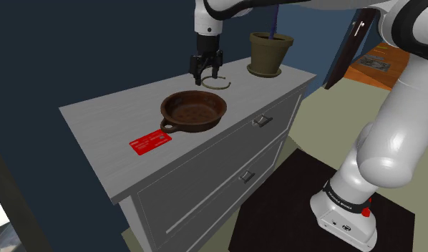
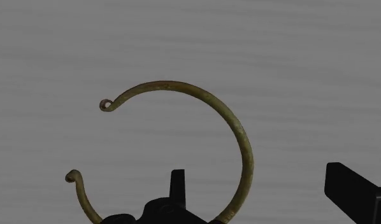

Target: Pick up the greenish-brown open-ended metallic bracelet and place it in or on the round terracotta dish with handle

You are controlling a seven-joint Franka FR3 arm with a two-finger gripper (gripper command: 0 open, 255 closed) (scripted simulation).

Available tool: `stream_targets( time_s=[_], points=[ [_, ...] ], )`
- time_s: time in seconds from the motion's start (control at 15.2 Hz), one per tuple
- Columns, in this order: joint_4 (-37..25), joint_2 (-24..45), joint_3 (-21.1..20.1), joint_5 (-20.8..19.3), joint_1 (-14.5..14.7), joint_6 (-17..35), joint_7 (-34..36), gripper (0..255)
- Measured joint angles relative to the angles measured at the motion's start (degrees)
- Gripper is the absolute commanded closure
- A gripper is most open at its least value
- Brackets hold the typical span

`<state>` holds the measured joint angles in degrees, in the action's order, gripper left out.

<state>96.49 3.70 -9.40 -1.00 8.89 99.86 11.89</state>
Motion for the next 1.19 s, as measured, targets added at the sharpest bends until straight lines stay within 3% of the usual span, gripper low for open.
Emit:
stream_targets(
  time_s=[0.59,0.66,1.19],
  points=[
    [2.9,-0.1,0.0,0.0,0.0,2.8,0.0,0],
    [2.9,-0.1,0.0,0.0,0.0,2.8,0.0,255],
    [4.0,-1.7,-0.2,0.4,0.1,4.2,-0.1,255]
  ],
)
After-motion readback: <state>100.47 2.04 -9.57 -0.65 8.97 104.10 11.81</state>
